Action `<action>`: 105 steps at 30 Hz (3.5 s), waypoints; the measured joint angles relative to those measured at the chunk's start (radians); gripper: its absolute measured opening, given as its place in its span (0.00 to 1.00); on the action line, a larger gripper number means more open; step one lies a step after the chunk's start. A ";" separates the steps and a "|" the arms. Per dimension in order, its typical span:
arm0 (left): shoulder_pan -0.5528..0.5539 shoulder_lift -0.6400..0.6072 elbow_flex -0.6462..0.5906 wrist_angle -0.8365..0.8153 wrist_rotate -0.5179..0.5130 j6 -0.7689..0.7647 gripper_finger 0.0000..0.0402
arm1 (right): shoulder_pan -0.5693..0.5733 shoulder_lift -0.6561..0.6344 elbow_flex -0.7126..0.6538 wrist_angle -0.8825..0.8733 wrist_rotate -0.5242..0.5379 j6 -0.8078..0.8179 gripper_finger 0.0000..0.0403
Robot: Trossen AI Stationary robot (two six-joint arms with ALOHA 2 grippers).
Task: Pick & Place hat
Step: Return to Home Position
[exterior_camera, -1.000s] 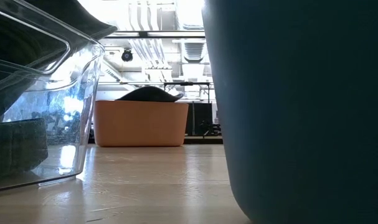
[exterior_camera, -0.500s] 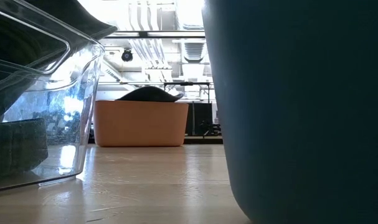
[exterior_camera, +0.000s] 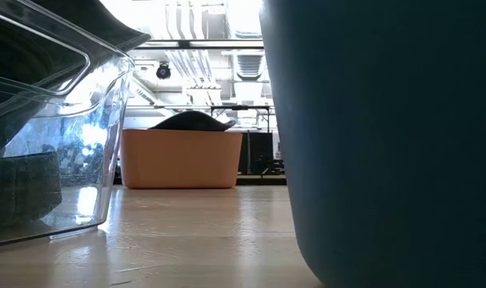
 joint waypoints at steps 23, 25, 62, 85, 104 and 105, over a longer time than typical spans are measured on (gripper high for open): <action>-0.005 0.000 0.001 -0.510 -0.575 1.204 0.30 | 0.000 0.000 0.000 0.000 0.001 0.000 0.48; -0.005 0.000 0.001 -0.579 -0.573 1.294 0.30 | 0.000 0.000 0.000 0.000 0.001 0.000 0.48; -0.053 -0.001 0.001 -1.098 -0.898 1.831 0.30 | 0.000 0.000 0.000 0.000 0.000 0.000 0.48; -0.053 0.010 0.002 -1.088 -0.895 1.830 0.30 | 0.000 0.000 0.001 0.000 0.000 0.000 0.48; -0.053 0.011 0.002 -1.087 -0.894 1.830 0.30 | -0.209 -0.069 0.002 -0.001 -0.501 -0.493 0.48; -0.053 0.011 0.002 -1.087 -0.894 1.830 0.30 | -0.224 -0.069 0.002 -0.005 -0.524 -0.492 0.48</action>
